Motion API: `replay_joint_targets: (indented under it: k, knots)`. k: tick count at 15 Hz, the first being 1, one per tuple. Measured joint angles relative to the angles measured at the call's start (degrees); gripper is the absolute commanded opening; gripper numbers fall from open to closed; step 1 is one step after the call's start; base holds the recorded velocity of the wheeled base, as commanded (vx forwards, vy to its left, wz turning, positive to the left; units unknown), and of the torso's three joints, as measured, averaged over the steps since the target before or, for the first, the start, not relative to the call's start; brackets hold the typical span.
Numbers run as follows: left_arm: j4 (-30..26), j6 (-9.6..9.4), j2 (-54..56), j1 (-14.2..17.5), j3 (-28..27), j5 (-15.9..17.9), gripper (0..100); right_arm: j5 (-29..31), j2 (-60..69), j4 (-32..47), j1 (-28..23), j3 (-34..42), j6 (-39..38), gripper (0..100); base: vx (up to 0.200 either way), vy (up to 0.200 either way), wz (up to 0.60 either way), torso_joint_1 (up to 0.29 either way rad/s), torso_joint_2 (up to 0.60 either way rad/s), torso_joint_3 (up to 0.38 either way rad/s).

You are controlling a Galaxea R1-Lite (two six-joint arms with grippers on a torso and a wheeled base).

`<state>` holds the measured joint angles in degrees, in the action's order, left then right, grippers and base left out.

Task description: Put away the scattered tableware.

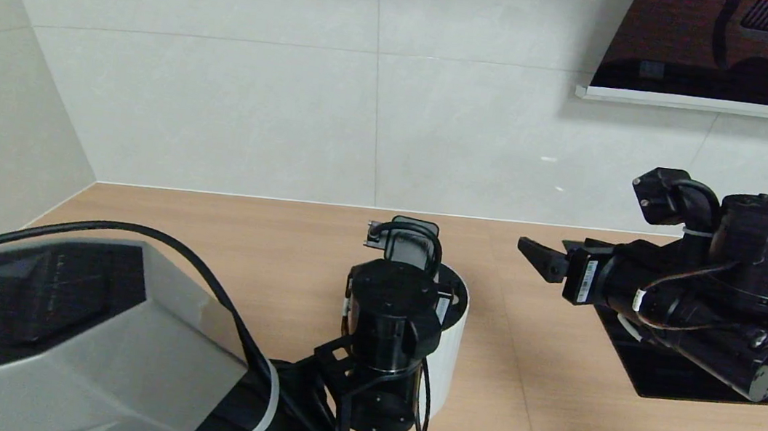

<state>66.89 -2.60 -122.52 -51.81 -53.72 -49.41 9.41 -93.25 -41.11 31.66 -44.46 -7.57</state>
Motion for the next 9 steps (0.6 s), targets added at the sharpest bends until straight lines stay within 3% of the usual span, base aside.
replay_joint_targets:
  k: [6, 7, 9]
  knots:
    - [0.02, -0.02, -0.66, -0.06, 0.06, 0.04, 0, 0.0, -0.35, -0.02, 0.04, 0.09, 0.13, 100, 0.0, 0.0, 0.0, 0.0, 0.0, 0.0]
    - [0.02, -0.05, -0.66, -0.01, 0.04, 0.04, 100, 0.0, -0.35, -0.02, 0.06, 0.09, 0.21, 100, 0.0, 0.0, 0.0, 0.0, 0.0, 0.0]
    - [0.22, -0.05, -0.66, 0.0, 0.0, 0.04, 100, 0.0, -0.46, -0.02, 0.04, 0.09, 0.18, 100, 0.0, 0.0, 0.0, 0.0, 0.0, 0.0]
